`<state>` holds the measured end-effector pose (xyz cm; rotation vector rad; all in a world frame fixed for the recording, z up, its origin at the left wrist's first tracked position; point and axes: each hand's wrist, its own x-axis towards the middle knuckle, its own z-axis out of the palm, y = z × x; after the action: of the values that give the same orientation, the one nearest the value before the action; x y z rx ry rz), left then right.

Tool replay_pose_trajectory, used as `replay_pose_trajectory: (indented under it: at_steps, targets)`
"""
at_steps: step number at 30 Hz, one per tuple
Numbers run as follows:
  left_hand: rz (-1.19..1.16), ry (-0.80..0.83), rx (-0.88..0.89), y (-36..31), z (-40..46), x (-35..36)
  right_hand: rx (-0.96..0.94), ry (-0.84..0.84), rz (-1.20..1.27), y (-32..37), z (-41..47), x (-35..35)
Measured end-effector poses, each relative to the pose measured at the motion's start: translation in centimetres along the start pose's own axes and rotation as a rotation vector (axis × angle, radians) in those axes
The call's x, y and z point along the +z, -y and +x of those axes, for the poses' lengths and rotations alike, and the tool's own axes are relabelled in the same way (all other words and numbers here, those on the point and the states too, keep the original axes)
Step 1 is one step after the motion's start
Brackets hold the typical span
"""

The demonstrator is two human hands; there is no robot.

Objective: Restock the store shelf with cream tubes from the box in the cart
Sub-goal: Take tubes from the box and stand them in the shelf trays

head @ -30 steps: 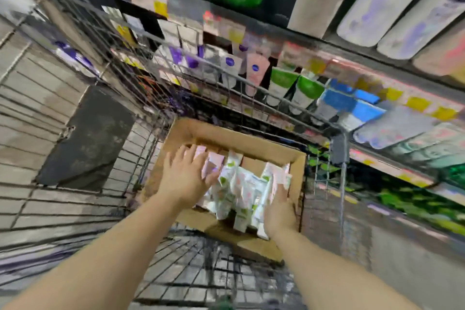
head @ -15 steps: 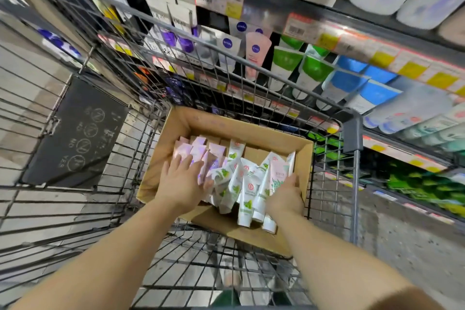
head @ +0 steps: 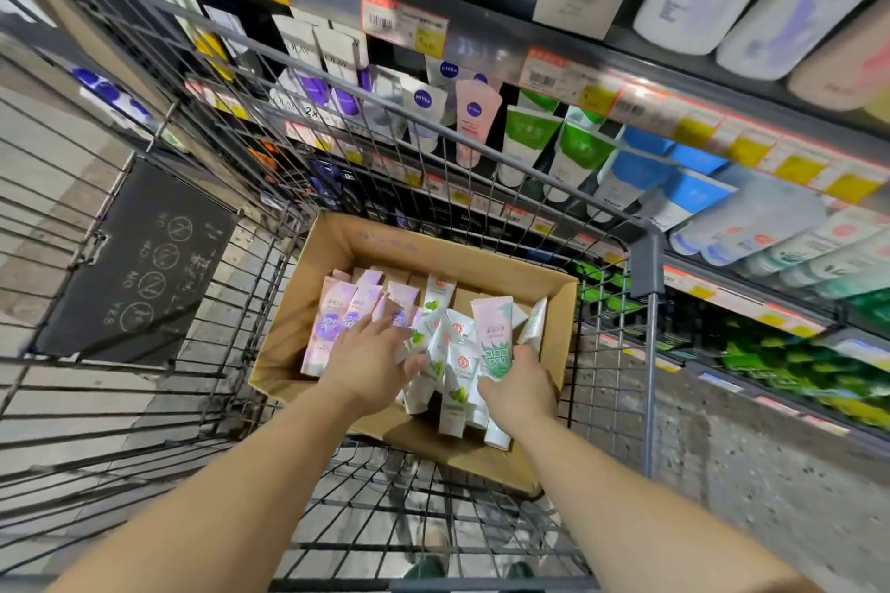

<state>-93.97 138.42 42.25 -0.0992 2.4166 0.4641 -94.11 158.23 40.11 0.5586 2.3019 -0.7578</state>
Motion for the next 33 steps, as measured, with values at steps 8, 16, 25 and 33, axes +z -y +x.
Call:
replay_pose_trajectory:
  at_steps: [8,16,25,33]
  targets:
    - [-0.108,-0.033,0.009,-0.8,0.1,-1.3,-0.083,0.031,0.197,1.0,-0.7,-1.1]
    - [-0.152,0.024,-0.002,-2.6,1.8,1.3,-0.157,-0.064,0.332,-0.1,0.6,-4.5]
    - [0.008,0.072,-0.045,-7.4,5.7,7.0,-0.231,-0.056,0.315,-1.2,3.5,-6.2]
    - [-0.182,0.087,-0.197,-8.3,6.0,7.7,-0.216,0.03,0.333,-1.8,4.1,-5.6]
